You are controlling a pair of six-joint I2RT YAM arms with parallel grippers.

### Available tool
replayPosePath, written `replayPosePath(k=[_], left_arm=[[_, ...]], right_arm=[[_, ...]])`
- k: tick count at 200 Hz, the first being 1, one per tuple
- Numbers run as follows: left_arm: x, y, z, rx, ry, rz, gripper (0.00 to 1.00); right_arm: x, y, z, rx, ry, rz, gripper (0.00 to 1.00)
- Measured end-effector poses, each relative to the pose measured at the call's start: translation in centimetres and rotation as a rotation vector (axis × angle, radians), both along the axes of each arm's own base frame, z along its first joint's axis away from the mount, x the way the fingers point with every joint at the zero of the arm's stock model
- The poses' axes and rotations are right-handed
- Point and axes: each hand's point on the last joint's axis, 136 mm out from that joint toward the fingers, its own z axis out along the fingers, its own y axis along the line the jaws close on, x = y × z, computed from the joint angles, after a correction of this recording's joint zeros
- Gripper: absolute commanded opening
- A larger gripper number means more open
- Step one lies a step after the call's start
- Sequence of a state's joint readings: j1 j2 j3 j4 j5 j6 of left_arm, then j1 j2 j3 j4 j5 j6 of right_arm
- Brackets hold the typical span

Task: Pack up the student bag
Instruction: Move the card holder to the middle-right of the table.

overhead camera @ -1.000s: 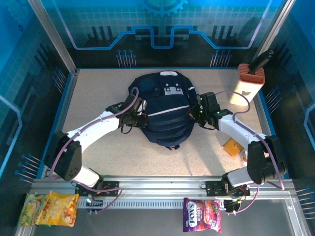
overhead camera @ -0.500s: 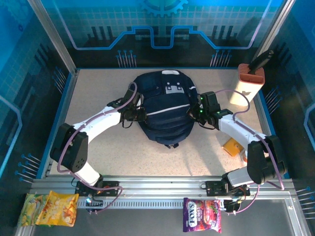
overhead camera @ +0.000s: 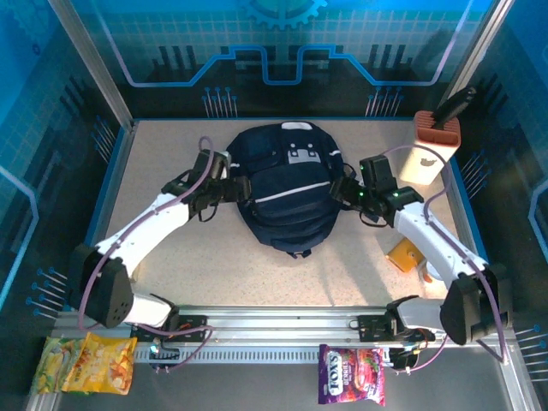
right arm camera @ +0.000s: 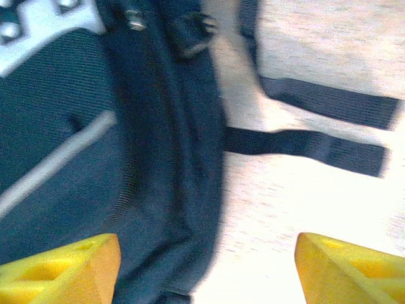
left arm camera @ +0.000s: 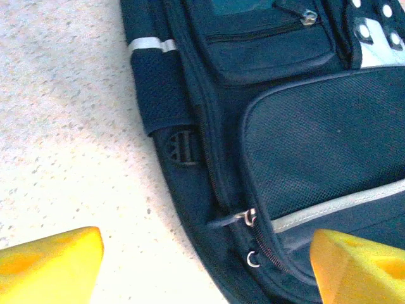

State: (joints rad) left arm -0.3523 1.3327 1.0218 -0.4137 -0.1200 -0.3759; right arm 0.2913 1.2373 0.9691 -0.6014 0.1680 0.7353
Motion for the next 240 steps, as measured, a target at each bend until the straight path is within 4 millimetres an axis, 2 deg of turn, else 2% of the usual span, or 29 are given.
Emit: replayPosePath(k=[38, 63, 93, 144, 172, 212, 240], left_arm=[[-0.8, 1.1, 0.3, 0.014, -0.015, 0.017, 0.99], [-1.3, 1.2, 0.8, 0.006, -0.020, 0.012, 0.99], [-1.6, 1.0, 1.9, -0.016, -0.046, 0.000, 0.99], [-1.8, 0.7, 2.2, -0.031, -0.050, -0.014, 0.99], [-1.8, 0.6, 2.2, -0.036, -0.048, -0.019, 0.99], [-1.9, 0.4, 2.2, -0.044, -0.045, -0.027, 0.99], [-2.0, 0.5, 1.8, -0.042, -0.039, -0.026, 0.99]], right_arm=[[-4.7, -5.6, -4.0, -0.158, 0.184, -0.155, 0.74], [-8.0, -8.2, -6.5, -0.216, 0.305, -0.236, 0.76], [-9.8, -10.7, -8.6, -0.214, 0.377, -0.320, 0.74], [-8.1, -12.9, -9.9, -0.237, 0.441, -0.322, 0.72], [-7.8, -13.8, -11.4, -0.238, 0.484, -0.335, 0.70], [-7.2, -13.0, -13.5, -0.215, 0.541, -0.252, 0.62], [-5.9, -11.6, -13.6, -0.198, 0.542, -0.175, 0.57]])
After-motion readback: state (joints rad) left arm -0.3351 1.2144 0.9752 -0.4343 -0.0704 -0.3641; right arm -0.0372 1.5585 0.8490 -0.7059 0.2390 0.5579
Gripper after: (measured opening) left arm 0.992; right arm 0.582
